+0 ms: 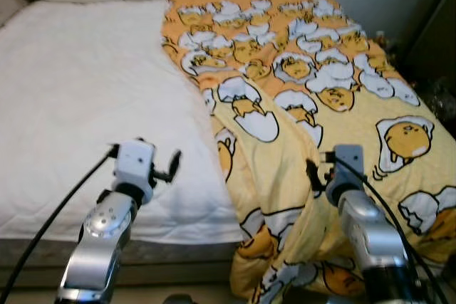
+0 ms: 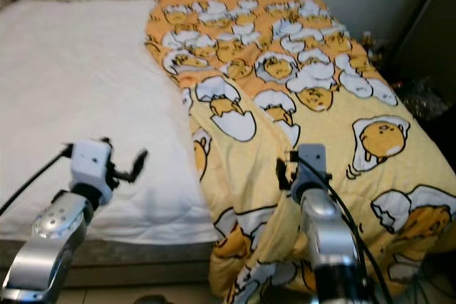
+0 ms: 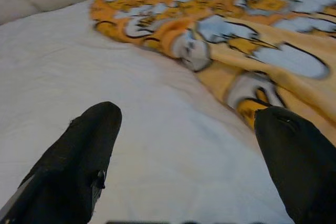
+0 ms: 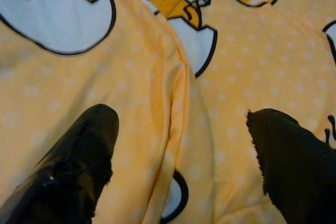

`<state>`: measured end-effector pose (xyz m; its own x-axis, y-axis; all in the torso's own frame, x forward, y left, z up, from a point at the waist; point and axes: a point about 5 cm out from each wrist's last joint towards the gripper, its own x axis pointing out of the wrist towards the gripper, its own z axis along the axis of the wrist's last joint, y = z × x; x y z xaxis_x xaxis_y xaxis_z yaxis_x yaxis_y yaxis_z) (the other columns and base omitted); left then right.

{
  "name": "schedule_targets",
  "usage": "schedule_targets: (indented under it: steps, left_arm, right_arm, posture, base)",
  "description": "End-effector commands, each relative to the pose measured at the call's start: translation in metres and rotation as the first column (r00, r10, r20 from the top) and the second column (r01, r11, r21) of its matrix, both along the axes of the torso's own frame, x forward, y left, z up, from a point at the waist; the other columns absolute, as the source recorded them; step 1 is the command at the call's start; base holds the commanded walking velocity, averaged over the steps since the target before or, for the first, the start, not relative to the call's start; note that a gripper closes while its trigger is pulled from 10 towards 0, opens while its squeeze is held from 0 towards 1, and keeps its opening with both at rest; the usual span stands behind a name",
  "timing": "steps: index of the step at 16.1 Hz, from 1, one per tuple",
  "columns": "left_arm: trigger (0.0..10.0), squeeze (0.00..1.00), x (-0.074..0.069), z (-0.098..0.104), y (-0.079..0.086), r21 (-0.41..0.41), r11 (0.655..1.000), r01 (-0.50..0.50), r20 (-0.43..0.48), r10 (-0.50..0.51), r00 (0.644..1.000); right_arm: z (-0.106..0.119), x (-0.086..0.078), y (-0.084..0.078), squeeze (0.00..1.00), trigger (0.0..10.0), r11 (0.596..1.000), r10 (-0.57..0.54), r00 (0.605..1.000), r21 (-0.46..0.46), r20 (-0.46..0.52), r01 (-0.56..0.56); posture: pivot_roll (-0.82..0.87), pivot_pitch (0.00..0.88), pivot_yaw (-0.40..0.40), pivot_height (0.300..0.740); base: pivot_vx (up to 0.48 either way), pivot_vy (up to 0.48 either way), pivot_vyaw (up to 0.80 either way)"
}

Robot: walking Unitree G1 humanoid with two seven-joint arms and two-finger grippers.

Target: Clean up the room

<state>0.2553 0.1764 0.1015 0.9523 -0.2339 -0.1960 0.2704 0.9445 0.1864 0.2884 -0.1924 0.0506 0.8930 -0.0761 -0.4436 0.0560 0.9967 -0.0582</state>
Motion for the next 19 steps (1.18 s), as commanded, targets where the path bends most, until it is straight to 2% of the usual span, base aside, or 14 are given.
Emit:
schedule_targets:
  steps: [1,2,4,5,6,7,8,9,10,19]
  left_arm:
    - [10.0,0.00,-0.004,-0.002,-0.007,0.022,0.993,0.117,-0.043,-0.116,0.992]
    - [10.0,0.00,-0.006,-0.003,-0.008,0.034,0.983,0.179,-0.072,-0.176,0.982]
    - [10.0,0.00,-0.009,-0.002,-0.008,0.039,0.962,0.271,-0.112,-0.265,0.958]
    - [10.0,0.00,-0.010,-0.001,-0.007,0.045,0.951,0.307,-0.133,-0.299,0.945]
    - [10.0,0.00,-0.012,-0.001,-0.006,0.050,0.942,0.332,-0.149,-0.322,0.935]
    - [10.0,0.00,-0.013,-0.001,-0.005,0.052,0.937,0.344,-0.158,-0.332,0.930]
    - [10.0,0.00,-0.016,-0.001,-0.004,0.057,0.925,0.376,-0.181,-0.361,0.915]
    - [10.0,0.00,-0.021,-0.001,-0.001,0.066,0.910,0.408,-0.208,-0.388,0.898]
    - [10.0,0.00,-0.023,-0.001,0.000,0.074,0.905,0.420,-0.221,-0.396,0.891]
    - [10.0,0.00,-0.027,0.003,0.004,0.069,0.896,0.440,-0.245,-0.412,0.878]
  right_arm:
    - [-0.005,0.006,-0.009,1.00,10.0,0.999,-0.039,0.999,0.000,-0.032,0.039]
    - [-0.010,0.011,-0.012,1.00,10.0,0.998,-0.055,0.997,0.014,-0.058,0.056]
    - [-0.020,0.019,-0.009,1.00,10.0,1.000,-0.002,0.991,0.013,-0.135,0.004]
    - [-0.025,0.022,-0.007,0.45,10.0,1.000,0.027,0.984,0.017,-0.175,-0.024]
    - [-0.029,0.023,-0.007,0.00,10.0,0.999,0.031,0.979,0.001,-0.199,-0.032]
    - [-0.030,0.023,-0.008,0.00,10.0,0.999,0.031,0.977,-0.006,-0.209,-0.033]
    - [-0.034,0.023,-0.010,0.00,6.6,1.000,0.028,0.973,-0.005,-0.227,-0.030]
    - [-0.038,0.022,-0.010,0.00,2.4,1.000,0.026,0.968,0.012,-0.249,-0.024]
    - [-0.040,0.021,-0.010,0.00,0.0,1.000,0.030,0.967,0.011,-0.254,-0.028]
    - [-0.047,0.017,-0.011,0.00,0.0,0.998,0.007,0.964,0.055,-0.267,0.008]
  posture:
    - [0.17,0.000,-0.001,0.740]
    - [0.18,0.000,0.005,0.740]
    - [0.18,0.000,0.024,0.740]
    - [0.19,0.000,0.029,0.740]
    - [0.19,0.000,0.032,0.740]
    - [0.19,0.000,0.032,0.740]
    - [0.19,0.000,0.032,0.740]
    - [0.22,0.000,0.029,0.740]
    - [0.23,0.000,0.027,0.740]
    - [0.26,0.000,0.027,0.740]
  base:
    - [0.000,0.000,0.00]
    - [0.000,0.000,0.00]
    - [0.000,0.000,0.00]
    - [0.000,0.000,0.00]
    - [0.000,0.000,0.00]
    - [0.000,0.000,0.00]
    - [0.000,0.000,0.00]
    - [0.000,0.000,0.00]
    - [0.000,0.000,0.00]
    - [0.000,0.000,0.00]
